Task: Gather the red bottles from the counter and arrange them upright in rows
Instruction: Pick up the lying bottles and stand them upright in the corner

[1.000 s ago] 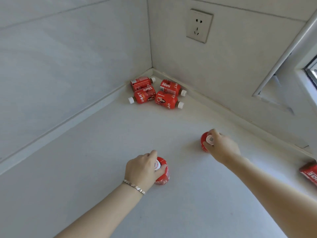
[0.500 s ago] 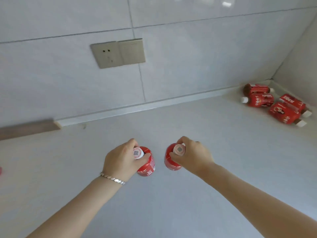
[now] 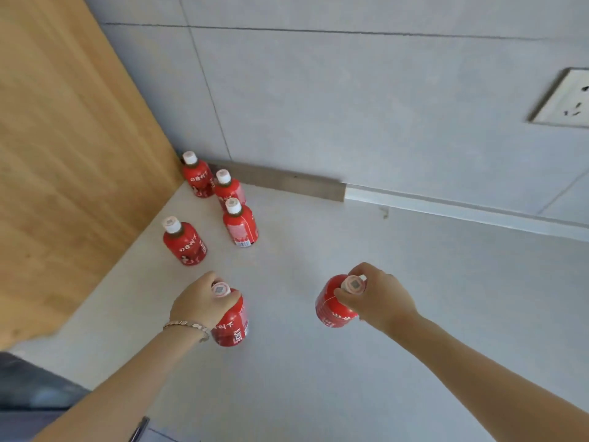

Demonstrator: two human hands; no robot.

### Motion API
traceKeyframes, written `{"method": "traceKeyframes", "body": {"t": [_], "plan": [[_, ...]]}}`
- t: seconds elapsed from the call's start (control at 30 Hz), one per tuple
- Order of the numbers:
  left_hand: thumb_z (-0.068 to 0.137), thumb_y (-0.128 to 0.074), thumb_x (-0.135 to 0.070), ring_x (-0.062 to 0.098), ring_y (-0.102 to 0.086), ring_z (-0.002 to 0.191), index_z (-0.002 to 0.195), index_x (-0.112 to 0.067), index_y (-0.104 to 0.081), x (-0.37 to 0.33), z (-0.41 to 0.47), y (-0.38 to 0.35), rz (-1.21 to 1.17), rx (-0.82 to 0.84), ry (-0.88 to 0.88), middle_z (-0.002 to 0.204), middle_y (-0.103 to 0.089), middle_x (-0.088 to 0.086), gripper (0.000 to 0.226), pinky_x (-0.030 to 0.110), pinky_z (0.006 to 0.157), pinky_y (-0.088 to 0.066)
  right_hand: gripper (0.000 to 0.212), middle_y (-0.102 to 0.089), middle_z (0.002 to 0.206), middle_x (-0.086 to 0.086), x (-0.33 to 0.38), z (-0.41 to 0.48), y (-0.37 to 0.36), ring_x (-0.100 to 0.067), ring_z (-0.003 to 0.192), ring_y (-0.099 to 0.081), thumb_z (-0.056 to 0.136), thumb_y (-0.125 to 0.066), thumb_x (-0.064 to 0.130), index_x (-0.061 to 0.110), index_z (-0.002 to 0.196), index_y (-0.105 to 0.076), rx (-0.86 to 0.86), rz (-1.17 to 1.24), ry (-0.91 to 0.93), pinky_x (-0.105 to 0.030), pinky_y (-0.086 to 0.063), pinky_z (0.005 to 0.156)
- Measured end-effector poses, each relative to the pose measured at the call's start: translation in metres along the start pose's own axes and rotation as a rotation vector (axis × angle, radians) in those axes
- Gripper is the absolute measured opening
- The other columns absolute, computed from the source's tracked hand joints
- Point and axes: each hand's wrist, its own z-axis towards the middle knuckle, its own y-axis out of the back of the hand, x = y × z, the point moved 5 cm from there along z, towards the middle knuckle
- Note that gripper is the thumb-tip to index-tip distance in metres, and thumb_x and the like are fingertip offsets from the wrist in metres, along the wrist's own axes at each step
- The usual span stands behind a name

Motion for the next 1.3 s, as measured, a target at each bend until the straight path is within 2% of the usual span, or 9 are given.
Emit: {"method": "traceKeyframes", "body": {"t": [0.23,0.5,0.63,0.73,0.83,0.93,1.0,1.2,1.3], "plan": [[0.081,-0.064,-0.024,0.031,-0.055,0.08,0.08,-0.012,-0.049,0.067,0.074,0.041,-0.122,-0.2,0.128,0.081,-0.058,0.008,0.02,0.032,0.067,-0.037,0.032,-0.067,0.103,0.0,0.072,0.039,-0.067,-0.022,0.092,-0.063,0.081,-0.06,0.038,0.023,0.109,-0.055,0.059,0.017,0.016,-0.028,-0.045,0.068],[0.081,-0.068,-0.023,0.036,-0.059,0.095,0.097,-0.006,-0.05,0.083,0.092,0.038,-0.141,-0.149,0.11,0.102,-0.058,0.019,0.03,0.044,0.081,-0.049,0.038,-0.067,0.108,-0.006,0.148,0.078,-0.132,-0.026,0.099,-0.064,0.082,-0.059,0.034,0.018,0.116,-0.053,0.073,0.003,0.093,-0.036,-0.054,0.082],[0.081,-0.068,-0.021,0.039,-0.054,0.11,0.126,-0.007,-0.043,0.084,0.077,0.04,0.07,-0.086,0.125,0.12,-0.048,0.021,0.053,0.049,0.09,-0.049,0.045,-0.063,0.116,-0.01,0.162,0.09,-0.151,-0.029,0.104,-0.062,0.084,-0.059,0.034,0.015,0.123,-0.046,0.126,-0.078,0.107,-0.038,-0.055,0.086],[0.066,-0.081,-0.016,0.044,-0.051,0.106,0.126,-0.006,-0.047,0.071,0.054,0.041,0.369,-0.138,0.007,0.119,-0.049,0.024,0.07,0.052,0.081,-0.051,0.052,-0.061,0.118,-0.011,0.152,0.091,-0.146,-0.027,0.105,-0.063,0.086,-0.058,0.034,0.013,0.129,-0.038,0.187,-0.103,0.097,-0.036,-0.055,0.086],[0.042,-0.09,-0.013,0.043,-0.054,0.094,0.098,-0.003,-0.067,0.047,0.034,0.025,0.557,-0.147,-0.234,0.103,-0.062,0.025,0.061,0.053,0.071,-0.053,0.048,-0.062,0.118,-0.008,0.112,0.082,-0.122,-0.025,0.107,-0.062,0.088,-0.056,0.033,0.013,0.129,-0.04,0.209,-0.231,0.094,-0.032,-0.05,0.084],[0.076,-0.067,-0.024,0.027,-0.057,0.096,0.093,-0.016,-0.062,-0.003,0.011,-0.013,0.536,0.129,-0.351,0.101,-0.064,0.007,0.02,0.036,0.077,-0.05,0.038,-0.061,0.122,-0.004,0.039,0.068,-0.087,-0.022,0.112,-0.059,0.088,-0.051,0.027,0.016,0.125,-0.05,0.234,-0.372,0.004,-0.029,-0.045,0.085],[0.088,-0.048,-0.027,0.018,-0.057,0.088,0.087,-0.026,-0.052,-0.039,0.0,-0.046,0.483,0.286,-0.403,0.09,-0.059,-0.004,0.004,0.026,0.07,-0.042,0.036,-0.061,0.124,-0.002,-0.018,0.057,-0.054,-0.021,0.112,-0.06,0.088,-0.049,0.024,0.016,0.123,-0.053,0.234,-0.404,-0.096,-0.027,-0.045,0.084],[0.086,-0.042,-0.024,0.02,-0.06,0.088,0.069,-0.03,-0.043,-0.172,-0.036,-0.163,0.499,0.545,-0.534,0.086,-0.054,-0.007,0.019,0.028,0.073,-0.044,0.036,-0.057,0.127,-0.003,-0.201,0.001,0.066,-0.022,0.114,-0.058,0.087,-0.048,0.026,0.015,0.121,-0.053,0.167,-0.329,-0.388,-0.027,-0.042,0.08],[0.086,-0.043,-0.022,0.021,-0.062,0.094,0.065,-0.031,-0.042,-0.25,-0.073,-0.229,0.49,0.636,-0.568,0.091,-0.056,-0.005,0.023,0.031,0.083,-0.049,0.037,-0.058,0.127,-0.004,-0.292,-0.037,0.132,-0.023,0.115,-0.058,0.087,-0.048,0.024,0.013,0.121,-0.055,0.097,-0.29,-0.507,-0.03,-0.048,0.09]]}}
